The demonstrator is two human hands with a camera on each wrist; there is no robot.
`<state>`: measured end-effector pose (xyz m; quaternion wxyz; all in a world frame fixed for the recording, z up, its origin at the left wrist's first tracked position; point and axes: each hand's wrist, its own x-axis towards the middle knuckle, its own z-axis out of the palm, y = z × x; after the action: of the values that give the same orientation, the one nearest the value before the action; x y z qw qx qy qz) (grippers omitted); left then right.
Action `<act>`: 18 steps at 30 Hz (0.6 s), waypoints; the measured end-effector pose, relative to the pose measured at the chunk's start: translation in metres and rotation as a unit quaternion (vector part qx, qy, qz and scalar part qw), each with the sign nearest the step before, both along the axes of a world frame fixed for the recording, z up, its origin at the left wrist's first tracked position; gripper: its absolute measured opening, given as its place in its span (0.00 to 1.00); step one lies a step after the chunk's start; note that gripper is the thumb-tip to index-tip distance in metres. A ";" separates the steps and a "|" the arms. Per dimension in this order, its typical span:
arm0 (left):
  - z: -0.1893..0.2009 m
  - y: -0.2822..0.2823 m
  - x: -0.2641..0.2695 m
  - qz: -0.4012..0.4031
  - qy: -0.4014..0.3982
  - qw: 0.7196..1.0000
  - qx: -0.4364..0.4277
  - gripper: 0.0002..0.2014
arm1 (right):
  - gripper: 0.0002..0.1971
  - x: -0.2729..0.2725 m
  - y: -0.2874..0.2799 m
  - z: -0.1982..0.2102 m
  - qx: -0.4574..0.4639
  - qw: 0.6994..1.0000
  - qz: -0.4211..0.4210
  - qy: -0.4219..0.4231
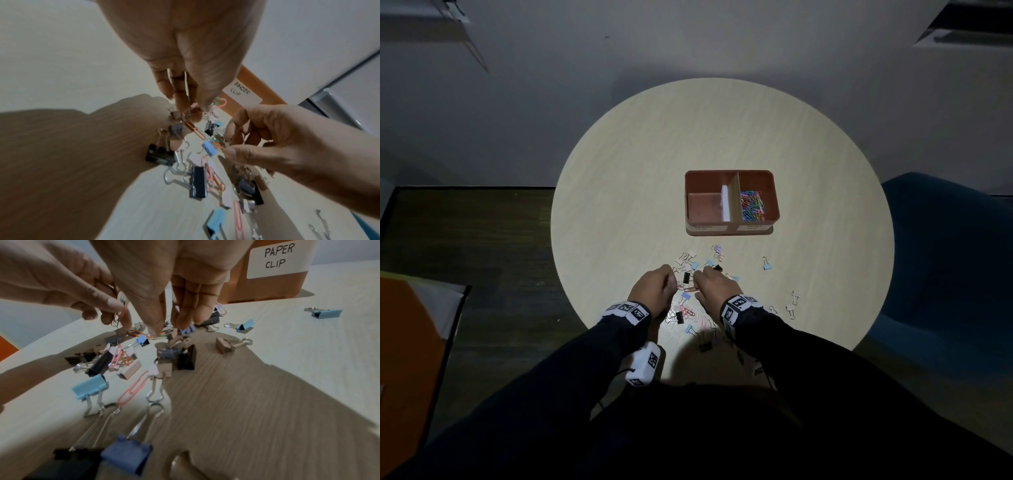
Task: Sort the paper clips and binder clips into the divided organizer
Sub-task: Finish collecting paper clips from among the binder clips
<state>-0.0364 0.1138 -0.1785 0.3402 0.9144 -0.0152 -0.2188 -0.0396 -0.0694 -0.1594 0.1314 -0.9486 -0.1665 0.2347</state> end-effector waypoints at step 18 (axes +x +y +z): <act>0.010 0.014 -0.001 0.168 0.048 0.978 -0.117 0.16 | 0.23 0.012 0.019 0.007 -0.038 0.999 0.013 0.035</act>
<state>-0.0374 0.1276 -0.1683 0.4774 0.8461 0.1294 -0.1987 -0.0279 -0.0509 -0.1529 0.0983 -0.9419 -0.1654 0.2754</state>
